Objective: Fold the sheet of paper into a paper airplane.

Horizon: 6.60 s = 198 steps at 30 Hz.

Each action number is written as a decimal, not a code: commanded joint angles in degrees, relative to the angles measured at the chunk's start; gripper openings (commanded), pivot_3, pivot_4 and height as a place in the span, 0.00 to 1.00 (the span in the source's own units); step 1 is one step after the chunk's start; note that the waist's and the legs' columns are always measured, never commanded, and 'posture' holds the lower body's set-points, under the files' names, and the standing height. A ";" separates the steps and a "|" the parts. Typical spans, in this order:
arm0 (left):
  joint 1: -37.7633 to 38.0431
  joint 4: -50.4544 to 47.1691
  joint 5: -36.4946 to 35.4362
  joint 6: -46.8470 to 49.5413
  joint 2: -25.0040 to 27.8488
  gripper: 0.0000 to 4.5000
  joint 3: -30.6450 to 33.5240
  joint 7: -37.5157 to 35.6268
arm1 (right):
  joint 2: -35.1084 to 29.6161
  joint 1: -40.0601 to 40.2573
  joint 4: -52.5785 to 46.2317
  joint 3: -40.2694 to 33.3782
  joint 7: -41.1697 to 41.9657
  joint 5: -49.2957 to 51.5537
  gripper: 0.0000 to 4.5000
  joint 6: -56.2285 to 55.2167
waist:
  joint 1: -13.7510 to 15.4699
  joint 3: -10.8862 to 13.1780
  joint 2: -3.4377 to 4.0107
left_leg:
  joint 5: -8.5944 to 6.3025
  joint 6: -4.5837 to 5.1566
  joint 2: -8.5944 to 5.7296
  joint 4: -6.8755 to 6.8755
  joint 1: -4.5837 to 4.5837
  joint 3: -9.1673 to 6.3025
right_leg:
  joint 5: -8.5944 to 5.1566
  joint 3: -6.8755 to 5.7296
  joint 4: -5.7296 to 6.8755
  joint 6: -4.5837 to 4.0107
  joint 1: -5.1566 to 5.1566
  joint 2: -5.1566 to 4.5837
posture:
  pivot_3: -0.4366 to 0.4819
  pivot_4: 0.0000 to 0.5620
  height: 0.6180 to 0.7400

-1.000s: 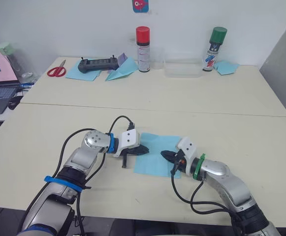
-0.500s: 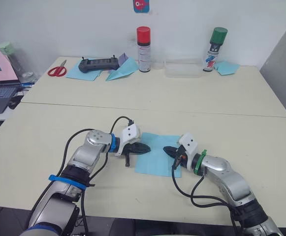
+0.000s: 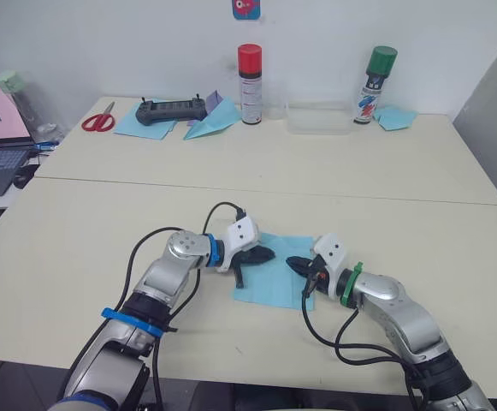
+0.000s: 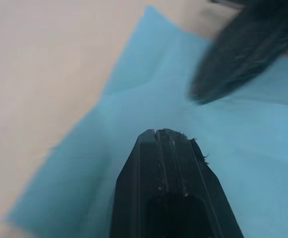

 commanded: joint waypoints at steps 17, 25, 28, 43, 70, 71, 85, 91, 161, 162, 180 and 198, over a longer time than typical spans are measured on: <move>2.35 -15.36 -11.50 10.12 2.52 0.00 7.90 -2.21 | -0.82 0.79 0.48 0.19 0.37 -0.90 0.01 2.01 | -0.58 0.13 -0.19 | 0.00 -0.01 0.05 -0.07 -0.24 -0.01 | 0.07 -0.06 0.01 0.13 -0.20 0.03 | 0.48 0.27 1.00; 7.80 -16.28 -4.35 9.76 5.03 0.00 -0.38 -4.10 | -1.39 0.64 -0.83 0.24 1.51 -0.16 0.01 3.13 | -0.55 0.18 -0.25 | 0.00 -0.01 0.04 -0.07 -0.18 -0.01 | 0.06 -0.05 0.01 0.10 -0.17 0.02 | 0.48 0.27 1.00; 8.14 -15.22 -2.55 8.17 5.43 0.00 -1.60 -4.15 | -1.04 0.58 -2.13 -0.61 1.90 1.38 0.01 4.58 | -0.50 0.19 -0.26 | 0.00 -0.01 0.05 -0.07 -0.18 -0.02 | 0.04 -0.05 0.01 0.07 -0.16 0.02 | 0.48 0.27 1.00; 9.07 -13.07 -1.25 5.54 5.35 0.00 -2.88 -6.04 | 4.51 1.18 -8.38 -14.93 -7.22 9.49 0.69 11.27 | -0.39 0.22 -0.26 | -0.01 -0.01 0.04 -0.09 -0.21 -0.02 | 0.03 -0.07 0.00 0.06 -0.18 0.00 | 0.48 0.27 1.00; 7.99 -12.15 -0.27 5.22 5.30 0.00 -3.35 -7.46 | -1.74 -1.63 -5.88 -2.40 0.97 0.14 0.01 -2.09 | -0.46 0.23 -0.25 | -0.01 0.00 0.04 -0.10 -0.23 0.00 | 0.02 -0.06 -0.01 0.05 -0.22 0.00 | 0.48 0.27 1.00; 7.80 -11.95 -0.23 5.18 5.22 0.00 -3.35 -7.44 | -1.70 -1.62 -6.06 -2.01 1.46 0.24 0.01 -2.05 | -0.46 0.23 -0.25 | -0.01 0.00 0.04 -0.10 -0.23 0.00 | 0.02 -0.06 -0.01 0.05 -0.22 0.01 | 0.48 0.27 1.00; 5.91 -10.67 -0.84 4.66 3.95 0.00 -2.50 -7.04 | -2.97 -4.05 -0.13 3.42 2.52 -5.63 0.01 -0.49 | -0.32 0.22 -0.25 | -0.01 0.00 0.03 -0.08 -0.23 -0.01 | 0.02 -0.08 -0.01 0.06 -0.19 0.00 | 0.48 0.27 1.00; 1.76 -11.04 -4.39 8.92 -0.53 0.00 0.73 -5.69 | -3.02 -5.30 1.81 3.22 2.29 -7.01 0.01 -0.55 | -0.28 0.26 -0.31 | 0.00 -0.01 0.01 0.04 -0.22 -0.01 | 0.10 -0.05 0.00 0.16 -0.15 0.00 | 0.48 0.27 1.00; -7.96 18.07 10.14 -15.37 -5.77 0.00 -6.21 -7.65 | -1.46 1.20 -8.17 -2.57 -2.29 6.45 0.00 19.94 | -0.17 0.20 -0.48 | -0.01 0.00 -0.04 0.00 -0.16 -0.09 | 0.09 -0.10 -0.01 0.17 -0.02 0.01 | 0.48 0.27 1.00; -8.01 18.19 10.16 -15.43 -5.79 0.00 -6.20 -7.59 | -1.66 1.40 -8.50 -2.62 -2.22 6.57 0.00 20.06 | -0.18 0.20 -0.49 | -0.01 0.00 -0.03 0.00 -0.15 -0.09 | 0.09 -0.10 -0.01 0.17 -0.01 0.01 | 0.48 0.27 1.00; -8.08 17.56 9.93 -15.08 -5.26 0.00 -5.53 -6.35 | -2.15 -0.44 -10.53 -10.50 0.71 14.07 0.00 16.03 | -0.25 0.21 -0.56 | 0.00 0.00 -0.07 0.02 -0.14 -0.08 | 0.10 -0.07 -0.03 0.20 0.01 -0.01 | 0.48 0.27 1.00; -4.70 1.98 6.78 -4.36 -6.25 0.00 -4.09 -6.59 | -3.52 -0.77 -0.38 -2.05 0.14 2.26 0.00 7.94 | -0.49 0.26 -0.54 | 0.00 0.00 -0.04 0.00 -0.19 -0.08 | 0.10 -0.07 0.01 0.19 -0.08 0.01 | 0.48 0.27 1.00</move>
